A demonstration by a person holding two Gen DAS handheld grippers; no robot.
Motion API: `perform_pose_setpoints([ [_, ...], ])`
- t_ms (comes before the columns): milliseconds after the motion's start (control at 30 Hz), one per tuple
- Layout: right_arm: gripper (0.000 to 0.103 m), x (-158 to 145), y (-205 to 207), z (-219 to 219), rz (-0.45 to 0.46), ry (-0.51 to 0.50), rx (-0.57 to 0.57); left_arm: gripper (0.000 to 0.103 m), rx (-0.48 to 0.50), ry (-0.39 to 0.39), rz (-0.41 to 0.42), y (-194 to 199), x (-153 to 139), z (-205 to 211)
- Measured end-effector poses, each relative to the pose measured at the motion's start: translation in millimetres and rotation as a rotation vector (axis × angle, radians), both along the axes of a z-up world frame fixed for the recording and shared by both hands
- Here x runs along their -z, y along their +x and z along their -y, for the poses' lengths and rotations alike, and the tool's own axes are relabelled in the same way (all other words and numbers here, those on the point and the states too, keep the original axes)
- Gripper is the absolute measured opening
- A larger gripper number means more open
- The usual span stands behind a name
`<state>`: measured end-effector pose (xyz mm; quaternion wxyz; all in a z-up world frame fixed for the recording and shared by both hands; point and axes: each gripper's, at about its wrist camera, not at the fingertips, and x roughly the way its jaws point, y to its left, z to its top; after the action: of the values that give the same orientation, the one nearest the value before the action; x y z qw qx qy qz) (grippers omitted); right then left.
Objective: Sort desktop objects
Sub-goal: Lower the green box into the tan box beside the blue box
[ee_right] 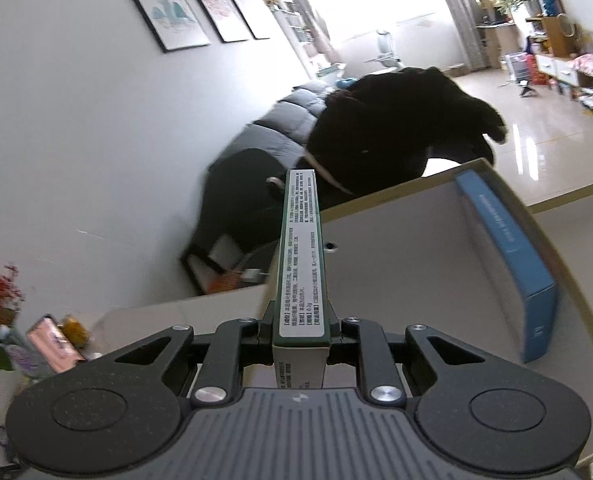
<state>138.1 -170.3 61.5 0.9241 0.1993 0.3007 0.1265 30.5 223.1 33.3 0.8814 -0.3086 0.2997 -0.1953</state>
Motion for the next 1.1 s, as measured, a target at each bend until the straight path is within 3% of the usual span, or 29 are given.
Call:
perform_pose_setpoints([
  [367,0.021,31,65,-14,-0.161,-0.314,0.109,0.103,0.012,0.010,0.003,-4,-2,5],
  [500,0.021,43,88,-12,-0.228,-0.356,0.140,0.103,0.012,0.019,-0.002,-4,-2,6],
  [833,0.021,65,118,-17,-0.293,-0.487,0.194,0.103,0.023,0.028,-0.005,-4,-2,10],
  [1100,0.024,73,123,-13,-0.368,-0.517,0.160,0.103,0.029,0.024,-0.025,-2,3,11],
])
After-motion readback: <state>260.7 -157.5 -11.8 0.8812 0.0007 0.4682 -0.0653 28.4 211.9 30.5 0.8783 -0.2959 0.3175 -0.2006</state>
